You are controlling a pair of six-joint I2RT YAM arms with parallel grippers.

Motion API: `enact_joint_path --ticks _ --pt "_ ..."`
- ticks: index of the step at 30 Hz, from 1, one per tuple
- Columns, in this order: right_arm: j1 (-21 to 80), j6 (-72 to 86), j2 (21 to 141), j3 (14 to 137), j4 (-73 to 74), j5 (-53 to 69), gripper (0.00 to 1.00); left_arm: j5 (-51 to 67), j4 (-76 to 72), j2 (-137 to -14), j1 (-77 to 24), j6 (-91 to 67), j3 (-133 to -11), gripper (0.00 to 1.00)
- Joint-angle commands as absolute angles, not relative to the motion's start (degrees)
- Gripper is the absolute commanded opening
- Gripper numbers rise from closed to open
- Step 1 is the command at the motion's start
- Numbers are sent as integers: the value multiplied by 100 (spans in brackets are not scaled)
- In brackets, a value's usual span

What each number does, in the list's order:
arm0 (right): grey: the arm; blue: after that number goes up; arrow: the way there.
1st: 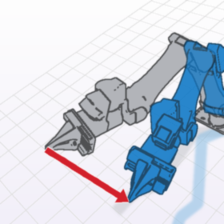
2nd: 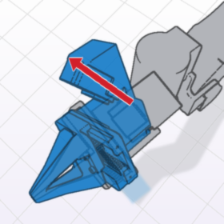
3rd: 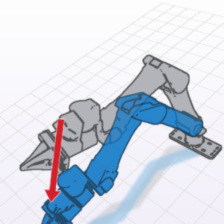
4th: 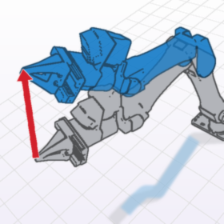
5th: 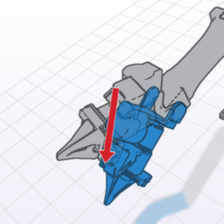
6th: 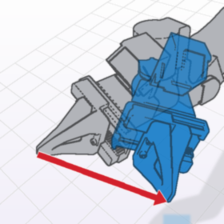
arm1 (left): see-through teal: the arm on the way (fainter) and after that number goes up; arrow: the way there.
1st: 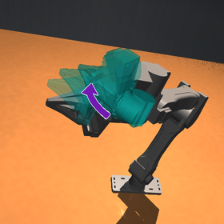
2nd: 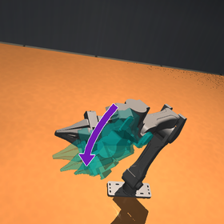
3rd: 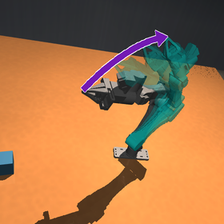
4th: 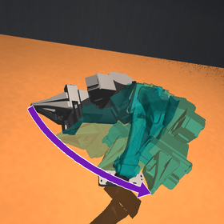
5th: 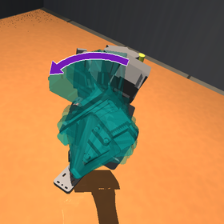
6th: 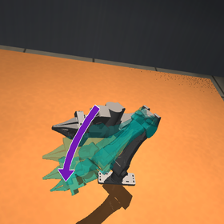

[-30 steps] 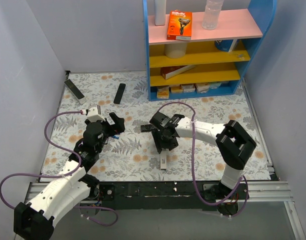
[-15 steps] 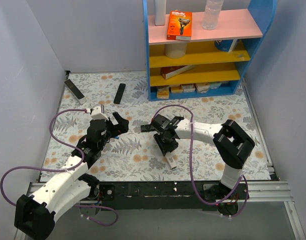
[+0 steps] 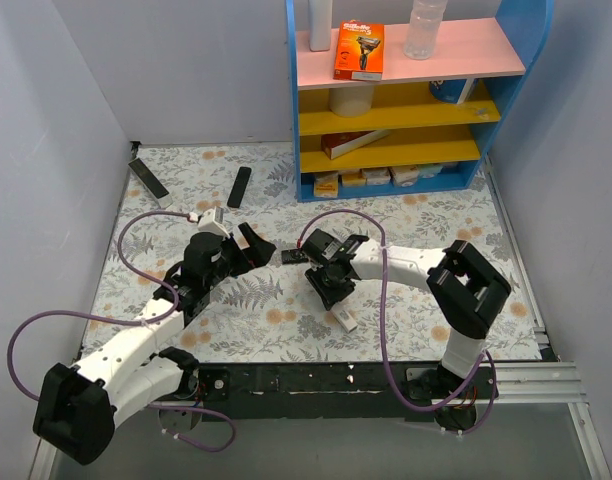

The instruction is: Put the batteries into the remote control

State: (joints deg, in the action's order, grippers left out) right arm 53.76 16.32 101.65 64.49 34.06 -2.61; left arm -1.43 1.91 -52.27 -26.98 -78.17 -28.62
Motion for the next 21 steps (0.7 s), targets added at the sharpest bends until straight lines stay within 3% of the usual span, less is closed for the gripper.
enact_joint_path --ticks 1,9,18,21 --pt "5388 1423 9905 6389 3120 -500 13 351 35 -5439 -2716 -7840 -3190 98" --pt "4740 2706 9949 6812 3682 -791 6 755 -571 -5660 -2716 -7629 -3199 98" --pt "3982 3375 10028 6354 3507 -404 25 914 -694 -5774 -2716 -7357 -3243 98" --pt "3981 3270 9950 6337 3551 -334 44 905 -677 -5801 -2716 -7304 -3269 98"
